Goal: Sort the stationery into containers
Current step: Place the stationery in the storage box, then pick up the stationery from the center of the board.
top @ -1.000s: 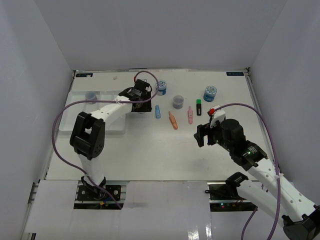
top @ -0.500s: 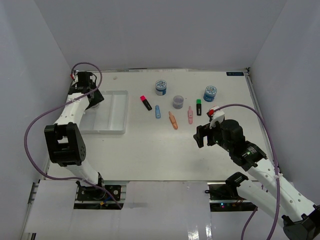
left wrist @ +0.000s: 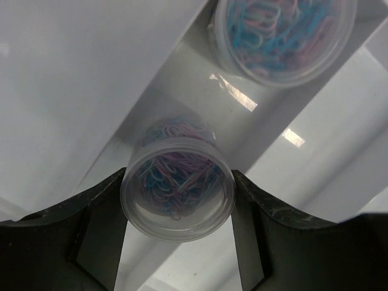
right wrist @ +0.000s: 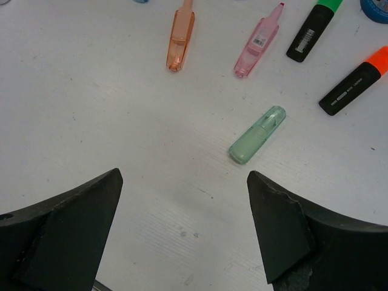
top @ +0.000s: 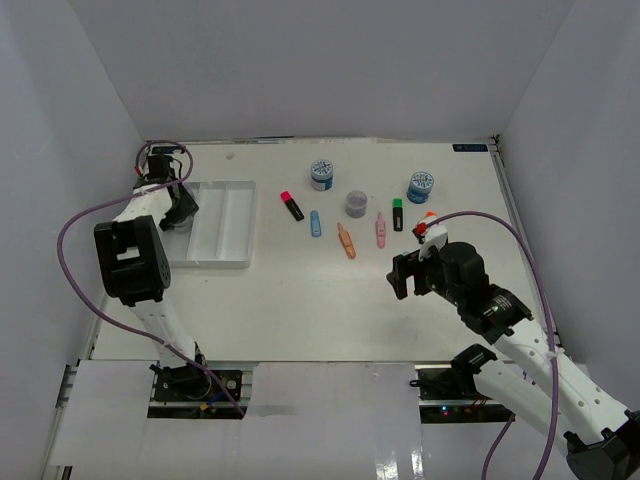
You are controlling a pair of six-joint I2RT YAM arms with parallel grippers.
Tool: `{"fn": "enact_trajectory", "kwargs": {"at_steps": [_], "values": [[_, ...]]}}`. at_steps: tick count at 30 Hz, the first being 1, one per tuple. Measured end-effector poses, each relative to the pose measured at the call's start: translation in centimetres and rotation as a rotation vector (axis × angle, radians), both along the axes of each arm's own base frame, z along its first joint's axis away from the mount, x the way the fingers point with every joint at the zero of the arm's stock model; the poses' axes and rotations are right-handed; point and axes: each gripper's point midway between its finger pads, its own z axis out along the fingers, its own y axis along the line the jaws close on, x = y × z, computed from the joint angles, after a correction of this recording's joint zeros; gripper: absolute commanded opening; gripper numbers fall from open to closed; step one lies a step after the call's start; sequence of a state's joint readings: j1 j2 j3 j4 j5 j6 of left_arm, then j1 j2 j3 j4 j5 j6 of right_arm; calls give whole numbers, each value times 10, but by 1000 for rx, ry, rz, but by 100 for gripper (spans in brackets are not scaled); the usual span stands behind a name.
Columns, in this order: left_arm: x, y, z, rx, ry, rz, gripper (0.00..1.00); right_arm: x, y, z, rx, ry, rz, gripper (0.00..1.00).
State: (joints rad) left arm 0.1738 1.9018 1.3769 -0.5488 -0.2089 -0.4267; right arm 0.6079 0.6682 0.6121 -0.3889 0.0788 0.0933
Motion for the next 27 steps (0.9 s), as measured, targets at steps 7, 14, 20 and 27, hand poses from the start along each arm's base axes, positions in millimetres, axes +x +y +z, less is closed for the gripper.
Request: {"fn": "enact_trajectory", "kwargs": {"at_steps": [7,14,20,27], "values": [[20,6,-6,7,-23,-15,81,-1,0,-4,-7,10,0,90],[24,9,-4,5,-41,-1,98,0,0,-10,-21,29,0,90],[22,3,9,-19,-61,-15,98,1,1,-11,-24,34,1,90],[-2,-25,60,-114,-154,-73,98,15,18,-9,-18,50,31,90]]}}
